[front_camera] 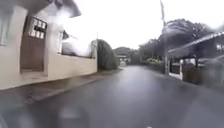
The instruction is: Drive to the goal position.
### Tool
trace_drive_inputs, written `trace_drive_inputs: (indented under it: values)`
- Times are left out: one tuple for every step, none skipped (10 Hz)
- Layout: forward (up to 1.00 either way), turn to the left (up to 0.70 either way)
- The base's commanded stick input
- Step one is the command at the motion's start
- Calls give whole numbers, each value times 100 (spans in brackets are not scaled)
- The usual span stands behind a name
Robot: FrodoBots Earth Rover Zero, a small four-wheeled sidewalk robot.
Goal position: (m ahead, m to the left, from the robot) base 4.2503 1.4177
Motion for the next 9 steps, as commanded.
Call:
trace_drive_inputs:
  values:
    - [70,0]
    - [70,0]
    - [70,0]
    - [63,0]
    - [56,0]
    - [48,0]
    - [41,0]
    - [33,0]
    - [26,0]
